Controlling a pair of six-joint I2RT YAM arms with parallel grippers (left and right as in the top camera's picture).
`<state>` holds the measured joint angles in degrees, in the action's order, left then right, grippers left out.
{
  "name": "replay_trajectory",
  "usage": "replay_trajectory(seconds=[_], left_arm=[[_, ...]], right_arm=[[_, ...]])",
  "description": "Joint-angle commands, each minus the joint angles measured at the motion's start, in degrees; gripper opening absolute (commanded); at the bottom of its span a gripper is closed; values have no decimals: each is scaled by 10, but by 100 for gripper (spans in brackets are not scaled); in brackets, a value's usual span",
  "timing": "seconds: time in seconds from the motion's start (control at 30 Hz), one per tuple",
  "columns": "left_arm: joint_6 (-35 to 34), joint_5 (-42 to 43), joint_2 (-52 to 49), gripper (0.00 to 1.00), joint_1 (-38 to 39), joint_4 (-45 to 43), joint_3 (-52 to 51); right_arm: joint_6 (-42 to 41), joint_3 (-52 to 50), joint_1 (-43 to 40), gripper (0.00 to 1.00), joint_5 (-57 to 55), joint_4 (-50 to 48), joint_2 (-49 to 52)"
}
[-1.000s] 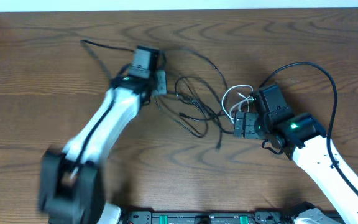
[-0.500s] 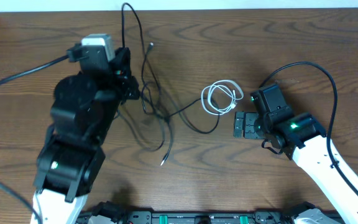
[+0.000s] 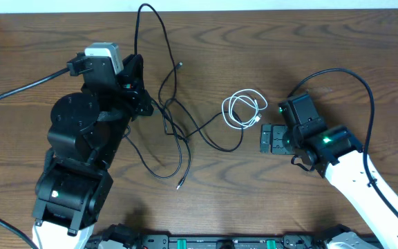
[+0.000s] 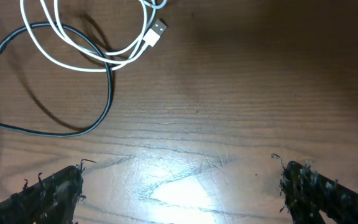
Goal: Untangle cables
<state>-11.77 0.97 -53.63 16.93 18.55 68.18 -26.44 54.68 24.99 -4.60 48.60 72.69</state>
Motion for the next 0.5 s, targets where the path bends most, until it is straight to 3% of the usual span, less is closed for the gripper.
replay_trajectory(seconds=[0.0,0.27,0.47], left_arm=[[5,1,1,8,-1,-6,4],[5,-1,1,7,-1,7,4],[10,-1,1,8,-1,24,4]], right_arm=[[29,-1,6,99,17,-5,5],[88,-22,44,99,43,-59,75],[207,-23,74,99,43,-99,155]])
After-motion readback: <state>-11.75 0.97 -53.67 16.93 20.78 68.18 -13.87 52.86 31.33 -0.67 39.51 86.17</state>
